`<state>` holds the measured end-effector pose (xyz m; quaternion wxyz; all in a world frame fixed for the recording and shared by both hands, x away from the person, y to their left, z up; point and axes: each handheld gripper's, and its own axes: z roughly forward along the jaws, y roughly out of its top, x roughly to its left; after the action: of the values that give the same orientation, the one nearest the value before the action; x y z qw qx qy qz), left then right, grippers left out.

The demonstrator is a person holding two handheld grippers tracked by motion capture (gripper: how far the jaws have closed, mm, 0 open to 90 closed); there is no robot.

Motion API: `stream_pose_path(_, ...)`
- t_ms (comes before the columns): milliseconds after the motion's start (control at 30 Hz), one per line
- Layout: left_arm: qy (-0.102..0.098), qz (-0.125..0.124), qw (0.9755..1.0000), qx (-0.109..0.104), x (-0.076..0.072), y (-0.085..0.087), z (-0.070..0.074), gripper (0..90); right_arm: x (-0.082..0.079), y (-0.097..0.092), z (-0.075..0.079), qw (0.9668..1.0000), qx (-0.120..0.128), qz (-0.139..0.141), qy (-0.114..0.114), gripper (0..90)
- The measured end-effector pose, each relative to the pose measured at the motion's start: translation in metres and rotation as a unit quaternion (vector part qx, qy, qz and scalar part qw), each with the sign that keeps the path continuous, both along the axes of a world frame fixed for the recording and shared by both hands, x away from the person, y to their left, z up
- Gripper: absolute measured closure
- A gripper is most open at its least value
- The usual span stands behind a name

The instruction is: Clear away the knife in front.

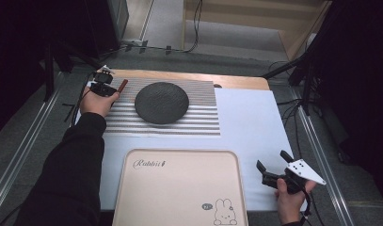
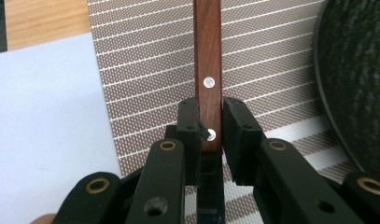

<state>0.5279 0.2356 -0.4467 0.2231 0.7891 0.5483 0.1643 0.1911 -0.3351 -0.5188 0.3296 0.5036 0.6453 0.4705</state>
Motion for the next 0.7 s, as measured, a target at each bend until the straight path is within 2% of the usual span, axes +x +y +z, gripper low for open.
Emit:
stream_pose_path(167, -0.011, -0.003, 0.9999, -0.010, -0.006, 0.000, 0.011, 77.3, 0.000, 0.000, 0.000, 1.0000, 0.000, -0.001, 0.002, 0.0)
stream_pose_path(400, -0.014, -0.015, 0.9996, -0.019, -0.014, 0.002, 0.024, 77.2, 0.000, 0.001, 0.000, 1.0000, 0.000, -0.002, 0.003, 0.0)
stream_pose_path(700, -0.022, -0.029, 0.9988, -0.033, -0.031, 0.002, 0.033, 77.3, 0.000, 0.001, 0.000, 1.0000, -0.002, -0.002, 0.004, 0.0)
